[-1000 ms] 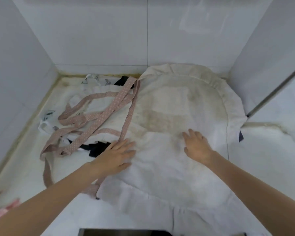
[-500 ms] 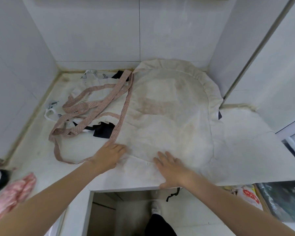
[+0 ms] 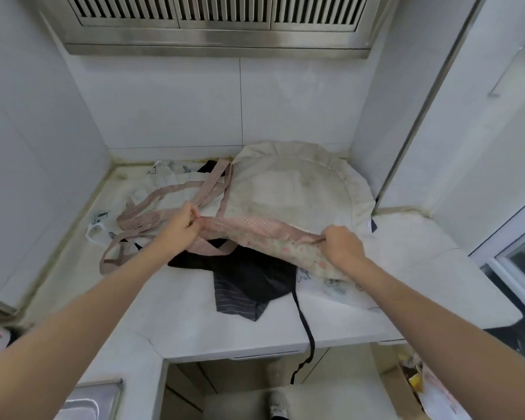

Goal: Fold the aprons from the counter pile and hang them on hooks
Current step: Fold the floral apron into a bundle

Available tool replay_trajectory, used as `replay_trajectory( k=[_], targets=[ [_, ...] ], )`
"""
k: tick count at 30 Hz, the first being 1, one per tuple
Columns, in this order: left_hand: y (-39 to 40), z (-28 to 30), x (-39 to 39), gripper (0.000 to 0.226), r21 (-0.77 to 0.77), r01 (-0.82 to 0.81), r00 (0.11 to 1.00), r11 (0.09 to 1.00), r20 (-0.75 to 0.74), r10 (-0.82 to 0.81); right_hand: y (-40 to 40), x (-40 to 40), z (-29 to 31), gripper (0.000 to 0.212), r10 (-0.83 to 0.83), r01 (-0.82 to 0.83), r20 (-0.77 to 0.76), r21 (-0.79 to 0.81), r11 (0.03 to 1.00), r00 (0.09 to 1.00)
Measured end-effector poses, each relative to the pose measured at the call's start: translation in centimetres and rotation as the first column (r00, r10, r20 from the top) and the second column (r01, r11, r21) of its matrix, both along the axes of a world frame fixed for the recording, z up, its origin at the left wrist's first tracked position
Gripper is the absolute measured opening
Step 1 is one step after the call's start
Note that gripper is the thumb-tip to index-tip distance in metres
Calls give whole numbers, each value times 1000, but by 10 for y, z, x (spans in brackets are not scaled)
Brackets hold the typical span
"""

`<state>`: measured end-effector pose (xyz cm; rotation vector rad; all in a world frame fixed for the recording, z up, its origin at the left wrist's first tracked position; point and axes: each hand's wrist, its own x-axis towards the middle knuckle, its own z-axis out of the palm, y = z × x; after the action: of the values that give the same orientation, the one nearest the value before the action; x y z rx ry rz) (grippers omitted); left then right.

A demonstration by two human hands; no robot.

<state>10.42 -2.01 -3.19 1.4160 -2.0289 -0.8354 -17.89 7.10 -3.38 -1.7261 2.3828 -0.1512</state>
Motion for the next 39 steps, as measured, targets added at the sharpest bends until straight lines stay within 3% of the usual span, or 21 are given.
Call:
replay_trajectory(
  k=[2,3,4,6,9,11,13,15,17,19,22,23,25,28,29,30,32,33,35,39],
  targets=[
    [-10,16,-1,10,52,23,1000,998,-4,-23,-8,-22,30,24,34,-3,198,-159,987,980],
    [-15,20,3,11,97,59,997,994,38,-63,-7,-32,43,21,101,-62,244,-161,985,964],
    [-18,20,8,11,176,119,988,977,76,-134,-3,-39,52,18,163,-144,276,-89,986,947],
    [-18,17,16,11,377,189,945,907,182,-272,9,-44,56,24,204,-286,349,202,937,915],
    [-4,2,16,9,602,244,803,760,314,-506,22,-43,29,13,76,-321,416,561,763,906],
    [4,0,9,13,717,221,759,661,299,-578,28,-37,14,13,2,-317,420,682,659,908],
    [6,10,1,14,777,189,730,601,298,-615,25,-38,10,19,-16,-319,418,717,620,908],
    [-7,20,-6,8,742,178,717,646,352,-602,13,-45,14,23,-13,-273,384,681,680,923],
    [-28,28,-14,7,623,184,740,761,422,-525,-6,-52,20,28,20,-191,276,610,769,961],
    [-51,24,-29,7,474,166,788,865,463,-406,-28,-56,22,31,31,-105,155,498,861,987],
    [-74,4,-54,7,205,67,820,977,546,-170,-60,-53,7,10,-31,24,18,322,946,999],
    [-77,-5,-62,7,101,39,809,994,580,-91,-69,-50,-2,19,-61,67,-30,291,954,998],
    [-82,-27,-74,23,-37,21,745,999,667,10,-83,-45,-26,28,-69,100,-124,269,958,990],
    [-88,-54,-88,43,-109,110,530,988,847,34,-98,-41,-62,33,4,51,-218,249,967,976],
    [-89,-61,-93,48,-129,156,495,979,868,36,-101,-43,-78,33,17,46,-230,264,963,973],
    [-87,-65,-97,50,-121,204,515,972,857,-1,-102,-43,-87,33,25,40,-236,268,962,971],
    [-72,-76,-107,59,74,312,607,947,751,-259,-101,-45,-101,32,46,26,-253,275,961,966],
    [-63,-81,-112,69,232,356,613,905,673,-413,-102,-46,-107,32,64,13,-269,274,962,961],
    [-48,-87,-117,86,481,347,539,805,600,-591,-104,-47,-109,34,107,-29,-307,248,968,946],
    [-51,-104,-114,94,542,296,474,786,631,-614,-102,-48,-108,49,129,-63,-334,203,977,934]
  ],
)
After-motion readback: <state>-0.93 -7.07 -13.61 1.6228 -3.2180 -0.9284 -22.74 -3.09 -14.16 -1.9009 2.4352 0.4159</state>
